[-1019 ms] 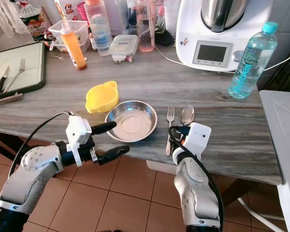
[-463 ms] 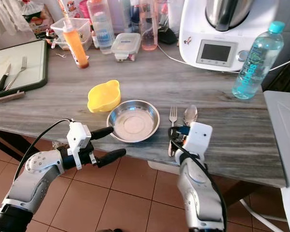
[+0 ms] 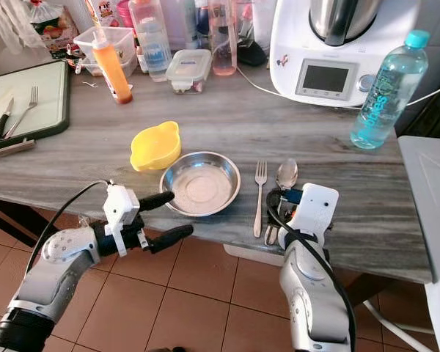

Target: Setting the table

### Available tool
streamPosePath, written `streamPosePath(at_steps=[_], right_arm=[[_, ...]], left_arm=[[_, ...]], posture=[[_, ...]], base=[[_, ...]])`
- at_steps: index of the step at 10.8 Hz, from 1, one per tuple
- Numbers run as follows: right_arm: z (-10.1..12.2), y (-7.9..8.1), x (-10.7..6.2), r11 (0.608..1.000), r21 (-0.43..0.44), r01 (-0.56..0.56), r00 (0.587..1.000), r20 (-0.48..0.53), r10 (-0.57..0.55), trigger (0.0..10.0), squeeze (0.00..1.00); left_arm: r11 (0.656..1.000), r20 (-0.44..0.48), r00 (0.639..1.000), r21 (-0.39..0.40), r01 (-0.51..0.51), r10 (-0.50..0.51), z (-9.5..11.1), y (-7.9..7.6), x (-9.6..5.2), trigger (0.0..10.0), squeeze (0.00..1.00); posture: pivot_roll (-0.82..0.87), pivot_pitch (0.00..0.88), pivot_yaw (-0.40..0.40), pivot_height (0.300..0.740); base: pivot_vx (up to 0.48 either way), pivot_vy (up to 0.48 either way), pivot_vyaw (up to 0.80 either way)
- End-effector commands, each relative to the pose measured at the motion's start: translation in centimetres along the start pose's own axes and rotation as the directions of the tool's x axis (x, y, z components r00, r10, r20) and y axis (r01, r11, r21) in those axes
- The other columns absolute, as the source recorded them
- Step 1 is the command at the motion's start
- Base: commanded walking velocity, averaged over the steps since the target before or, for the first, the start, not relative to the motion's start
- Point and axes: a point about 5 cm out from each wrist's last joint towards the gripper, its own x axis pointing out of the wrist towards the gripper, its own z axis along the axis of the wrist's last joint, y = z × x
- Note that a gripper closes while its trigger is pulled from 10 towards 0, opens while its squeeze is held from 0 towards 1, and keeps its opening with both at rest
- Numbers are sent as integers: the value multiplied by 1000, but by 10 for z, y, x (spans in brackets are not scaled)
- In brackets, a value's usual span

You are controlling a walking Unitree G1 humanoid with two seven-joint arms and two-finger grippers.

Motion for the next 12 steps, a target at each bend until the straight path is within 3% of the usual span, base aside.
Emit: streamPosePath(at_steps=[1, 4, 7, 9, 12], right_arm=[[12, 7, -3, 999, -14, -33, 997, 74, 34, 10000, 1000], [43, 9, -9, 993, -113, -17, 955, 291, 50, 10000, 1000], [56, -10, -23, 992, -123, 42, 926, 378, 8, 10000, 1000], [46, -19, -29, 988, -147, 52, 938, 346, 2, 10000, 1000], [10, -12, -40, 989, -146, -30, 984, 168, 55, 10000, 1000]], left_arm=[[1000, -4, 1000, 28, 5, -5, 6, 1, 0, 10000, 0], [999, 16, 1000, 36, -10, 9, 13, 1, 2, 10000, 0], [998, 63, 997, 37, -48, 45, 24, -1, 10, 10000, 0], [997, 89, 994, 33, -66, 63, 31, -6, 17, 10000, 0], [997, 106, 992, 24, -78, 75, 43, -14, 19, 10000, 0]], posture=[[90, 119, 110, 740], [93, 114, 109, 740], [87, 92, 89, 740], [74, 87, 76, 740], [61, 95, 62, 740]], base=[[0, 0, 0], [0, 0, 0], [0, 0, 0], [0, 0, 0], [0, 0, 0]])
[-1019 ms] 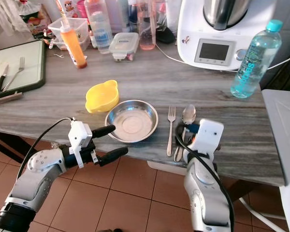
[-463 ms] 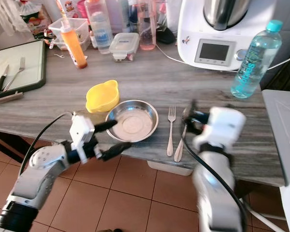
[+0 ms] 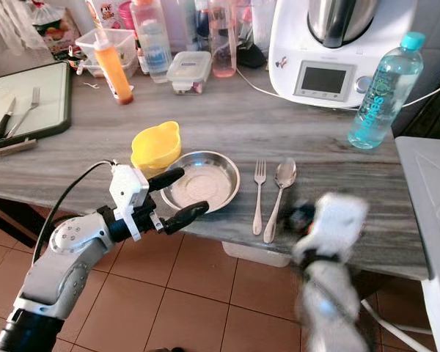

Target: Setting the table

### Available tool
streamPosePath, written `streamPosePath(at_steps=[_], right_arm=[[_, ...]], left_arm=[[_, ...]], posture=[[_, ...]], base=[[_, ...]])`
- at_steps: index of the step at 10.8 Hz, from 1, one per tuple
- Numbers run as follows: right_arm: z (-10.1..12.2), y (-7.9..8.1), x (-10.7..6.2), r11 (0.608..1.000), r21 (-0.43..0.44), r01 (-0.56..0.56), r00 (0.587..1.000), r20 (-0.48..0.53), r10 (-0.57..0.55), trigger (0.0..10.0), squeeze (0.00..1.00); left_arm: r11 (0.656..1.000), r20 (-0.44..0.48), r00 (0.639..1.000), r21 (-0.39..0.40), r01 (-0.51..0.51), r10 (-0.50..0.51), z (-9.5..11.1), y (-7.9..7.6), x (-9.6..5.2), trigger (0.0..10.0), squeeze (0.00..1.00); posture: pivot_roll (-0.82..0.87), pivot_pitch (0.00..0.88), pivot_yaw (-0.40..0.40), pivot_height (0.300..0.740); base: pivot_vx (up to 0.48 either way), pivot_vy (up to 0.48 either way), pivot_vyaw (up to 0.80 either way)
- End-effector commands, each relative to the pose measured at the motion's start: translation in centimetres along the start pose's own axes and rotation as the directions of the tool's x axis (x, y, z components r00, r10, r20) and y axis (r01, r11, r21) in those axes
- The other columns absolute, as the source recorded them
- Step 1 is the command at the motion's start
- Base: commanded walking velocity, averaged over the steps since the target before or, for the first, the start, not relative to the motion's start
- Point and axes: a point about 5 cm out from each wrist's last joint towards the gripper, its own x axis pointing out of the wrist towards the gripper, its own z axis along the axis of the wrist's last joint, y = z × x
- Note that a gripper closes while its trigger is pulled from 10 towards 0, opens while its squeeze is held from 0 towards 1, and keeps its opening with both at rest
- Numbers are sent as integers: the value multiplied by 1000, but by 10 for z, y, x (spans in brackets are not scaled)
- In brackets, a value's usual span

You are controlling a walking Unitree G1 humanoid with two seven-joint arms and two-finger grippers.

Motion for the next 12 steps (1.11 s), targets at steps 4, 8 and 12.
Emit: streamPosePath(at_steps=[4, 8, 12], right_arm=[[-14, 10, 6, 996, 89, 29, 995, -98, -20, 10000, 376], [-21, 15, 20, 991, 115, 61, 987, -156, -43, 10000, 0], [-33, 15, 26, 990, 123, 66, 972, -231, -36, 10000, 0]], left_arm=[[1000, -46, 999, -21, 9, -10, -10, -5, -8, 10000, 0], [1000, -80, 997, -30, 8, -10, -24, 4, -13, 10000, 0], [999, -100, 995, -38, 13, -16, -38, 5, -19, 10000, 0]], posture=[[63, 122, 71, 740], [74, 137, 76, 740], [75, 142, 79, 740]], base=[[0, 0, 0], [0, 0, 0], [0, 0, 0]])
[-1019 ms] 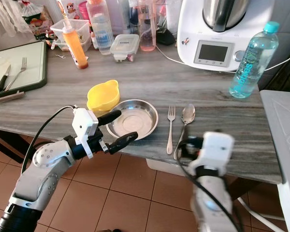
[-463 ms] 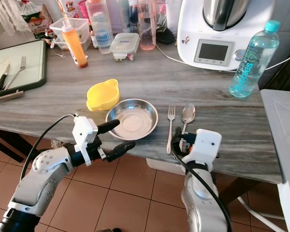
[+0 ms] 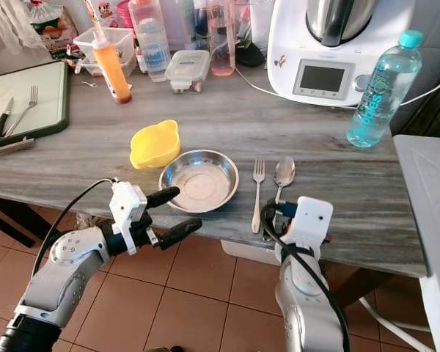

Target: Setting the table

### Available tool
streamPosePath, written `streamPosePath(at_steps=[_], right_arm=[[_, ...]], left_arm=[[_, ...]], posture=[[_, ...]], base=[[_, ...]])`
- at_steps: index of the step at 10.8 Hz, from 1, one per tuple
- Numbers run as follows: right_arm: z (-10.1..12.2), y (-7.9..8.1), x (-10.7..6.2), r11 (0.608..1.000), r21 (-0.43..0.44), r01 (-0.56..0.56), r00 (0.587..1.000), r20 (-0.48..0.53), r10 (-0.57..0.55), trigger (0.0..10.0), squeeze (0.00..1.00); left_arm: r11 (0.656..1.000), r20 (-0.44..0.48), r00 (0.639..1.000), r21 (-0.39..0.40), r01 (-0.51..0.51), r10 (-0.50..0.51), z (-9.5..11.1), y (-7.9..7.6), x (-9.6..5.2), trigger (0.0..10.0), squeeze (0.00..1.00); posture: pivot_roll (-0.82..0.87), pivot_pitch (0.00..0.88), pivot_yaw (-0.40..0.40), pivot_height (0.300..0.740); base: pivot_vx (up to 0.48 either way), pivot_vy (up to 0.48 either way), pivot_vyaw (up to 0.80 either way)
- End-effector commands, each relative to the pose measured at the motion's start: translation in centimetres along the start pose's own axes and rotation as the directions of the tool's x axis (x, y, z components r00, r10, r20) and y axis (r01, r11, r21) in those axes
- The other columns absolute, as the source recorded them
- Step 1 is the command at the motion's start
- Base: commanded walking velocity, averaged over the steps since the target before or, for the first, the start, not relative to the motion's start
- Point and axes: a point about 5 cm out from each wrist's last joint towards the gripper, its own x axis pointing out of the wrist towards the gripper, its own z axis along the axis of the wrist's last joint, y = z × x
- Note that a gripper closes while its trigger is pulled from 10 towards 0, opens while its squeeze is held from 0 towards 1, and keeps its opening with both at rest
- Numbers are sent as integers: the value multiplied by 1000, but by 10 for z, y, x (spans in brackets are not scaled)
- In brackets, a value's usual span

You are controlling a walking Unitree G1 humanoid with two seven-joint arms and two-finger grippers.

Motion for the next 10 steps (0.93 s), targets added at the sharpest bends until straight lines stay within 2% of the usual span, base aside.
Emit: streamPosePath(at_steps=[1, 5, 8, 9, 10], right_arm=[[-5, 0, 3, 1000, 5, 8, 999, -33, -8, 10000, 0], [-3, -1, 11, 1000, -10, 0, 999, -43, 0, 10000, 0], [-3, -7, 15, 1000, -22, 5, 999, -53, -7, 10000, 0], [-1, -10, 18, 1000, -21, 8, 999, -48, -9, 5451, 0], [1, -11, 20, 1000, -20, 7, 999, -43, -8, 0, 0]], left_arm=[[1000, -25, 1000, 14, 2, -1, -7, 2, -5, 10000, 0], [1000, -30, 1000, 16, 10, -10, -10, 1, -2, 10000, 0], [1000, -31, 999, 21, 11, -10, -8, 1, 0, 10000, 0], [1000, -34, 999, 23, 12, -11, -7, 1, 2, 10000, 0], [1000, -34, 999, 24, 14, -13, -6, 0, 3, 10000, 0]], posture=[[75, 142, 81, 740], [79, 143, 81, 740], [78, 147, 80, 740], [78, 147, 81, 740], [79, 146, 82, 740]], base=[[0, 0, 0], [0, 0, 0], [0, 0, 0], [0, 0, 0], [0, 0, 0]])
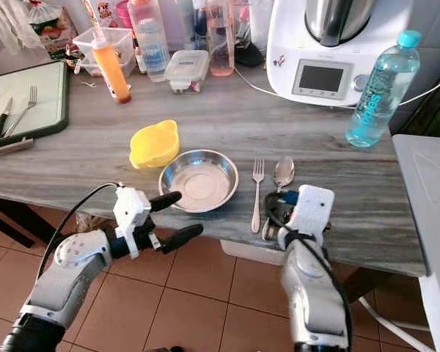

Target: Setting the table

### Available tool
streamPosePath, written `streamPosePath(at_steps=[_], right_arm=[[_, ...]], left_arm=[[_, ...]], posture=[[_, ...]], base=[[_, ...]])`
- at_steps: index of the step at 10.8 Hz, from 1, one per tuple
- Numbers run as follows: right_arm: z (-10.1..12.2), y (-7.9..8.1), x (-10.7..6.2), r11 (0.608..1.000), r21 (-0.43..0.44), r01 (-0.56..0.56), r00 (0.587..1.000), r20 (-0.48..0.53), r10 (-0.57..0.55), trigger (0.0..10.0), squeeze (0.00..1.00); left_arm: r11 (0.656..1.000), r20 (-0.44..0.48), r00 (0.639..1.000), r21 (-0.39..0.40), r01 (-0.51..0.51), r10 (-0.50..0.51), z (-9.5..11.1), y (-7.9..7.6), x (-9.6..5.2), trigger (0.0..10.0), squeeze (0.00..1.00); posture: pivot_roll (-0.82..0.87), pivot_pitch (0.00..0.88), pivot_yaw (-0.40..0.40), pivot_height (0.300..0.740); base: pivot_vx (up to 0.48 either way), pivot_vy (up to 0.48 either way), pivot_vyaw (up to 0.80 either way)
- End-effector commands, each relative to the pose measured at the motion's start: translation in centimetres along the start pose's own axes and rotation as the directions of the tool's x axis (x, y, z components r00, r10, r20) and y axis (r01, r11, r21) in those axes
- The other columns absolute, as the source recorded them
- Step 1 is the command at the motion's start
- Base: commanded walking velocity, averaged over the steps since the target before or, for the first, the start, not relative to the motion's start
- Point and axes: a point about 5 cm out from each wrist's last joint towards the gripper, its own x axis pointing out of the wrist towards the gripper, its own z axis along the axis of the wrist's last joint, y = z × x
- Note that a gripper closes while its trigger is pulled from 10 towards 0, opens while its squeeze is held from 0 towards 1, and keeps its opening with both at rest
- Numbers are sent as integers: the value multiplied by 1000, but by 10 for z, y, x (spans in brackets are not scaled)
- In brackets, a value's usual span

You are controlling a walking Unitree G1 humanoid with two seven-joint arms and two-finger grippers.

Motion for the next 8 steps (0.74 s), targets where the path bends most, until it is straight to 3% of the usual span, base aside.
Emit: streamPosePath(at_steps=[1, 4, 5, 8], right_arm=[[-7, -1, 2, 1000, 3, 1, 999, -40, -1, 0, 0], [-4, 5, 5, 1000, -10, -26, 999, -46, 25, 0, 0], [-3, 7, 6, 999, -14, -39, 998, -48, 38, 314, 0], [-3, 10, 8, 997, -30, -69, 996, -54, 67, 0, 0]], left_arm=[[1000, -16, 1000, 13, -4, 4, 0, 1, 0, 10000, 0], [1000, -26, 1000, 14, -2, 2, -1, 1, 0, 10000, 0], [1000, -23, 1000, 19, -1, 2, 2, 2, -1, 10000, 0], [999, -9, 1000, 38, 9, -8, 17, -1, -2, 10000, 0]], posture=[[81, 143, 82, 740], [81, 138, 82, 740], [81, 136, 82, 740], [83, 134, 86, 740]], base=[[0, 0, 0], [0, 0, 0], [0, 0, 0], [0, 0, 0]])
